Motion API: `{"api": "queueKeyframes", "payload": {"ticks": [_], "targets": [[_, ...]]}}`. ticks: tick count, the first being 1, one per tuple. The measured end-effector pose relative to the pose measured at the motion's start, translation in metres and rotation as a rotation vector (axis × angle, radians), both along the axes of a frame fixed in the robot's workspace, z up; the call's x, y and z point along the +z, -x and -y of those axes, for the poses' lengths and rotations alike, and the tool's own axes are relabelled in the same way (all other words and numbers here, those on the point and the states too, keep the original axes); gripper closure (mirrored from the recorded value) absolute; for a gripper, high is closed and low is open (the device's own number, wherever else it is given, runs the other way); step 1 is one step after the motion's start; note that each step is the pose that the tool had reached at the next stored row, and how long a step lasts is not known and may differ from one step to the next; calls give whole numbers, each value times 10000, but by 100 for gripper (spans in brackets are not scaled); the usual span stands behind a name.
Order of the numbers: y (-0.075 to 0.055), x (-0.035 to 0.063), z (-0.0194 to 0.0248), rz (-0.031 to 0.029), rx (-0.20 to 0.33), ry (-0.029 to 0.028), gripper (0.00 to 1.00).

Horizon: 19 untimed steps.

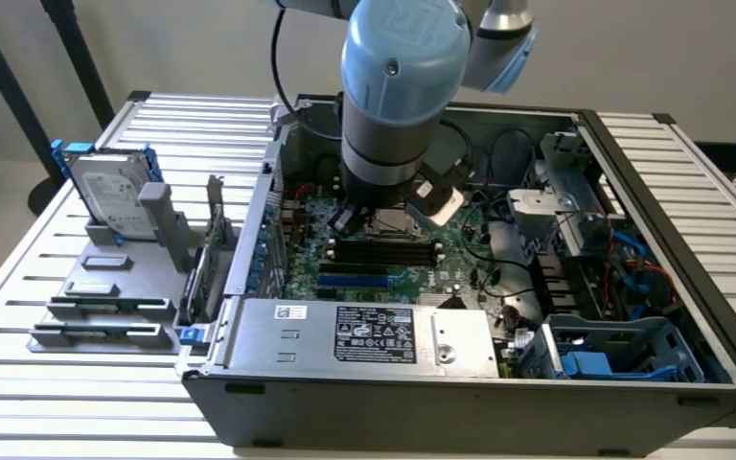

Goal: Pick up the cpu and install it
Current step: 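Install the first cpu locking lever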

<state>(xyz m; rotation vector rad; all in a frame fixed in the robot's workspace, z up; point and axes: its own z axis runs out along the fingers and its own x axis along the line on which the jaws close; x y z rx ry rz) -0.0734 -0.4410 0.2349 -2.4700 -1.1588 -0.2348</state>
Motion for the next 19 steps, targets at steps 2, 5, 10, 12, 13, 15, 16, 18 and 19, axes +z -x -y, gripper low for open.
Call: {"api": "queueKeyframes", "payload": {"ticks": [2, 5, 10, 12, 13, 15, 16, 18, 19], "targets": [[0, -17, 0, 0, 0, 0, 89], [0, -66, 0, -1, 1, 2, 89], [35, -157, -13, 0, 0, 1, 89], [79, -192, -19, 1, 1, 3, 89], [94, -211, -26, 2, 1, 2, 89], [100, -232, -45, 0, 0, 5, 89], [100, -240, -53, 0, 0, 4, 89], [100, -256, -68, 2, 0, 1, 89], [100, -265, -74, 2, 1, 2, 89]]}}
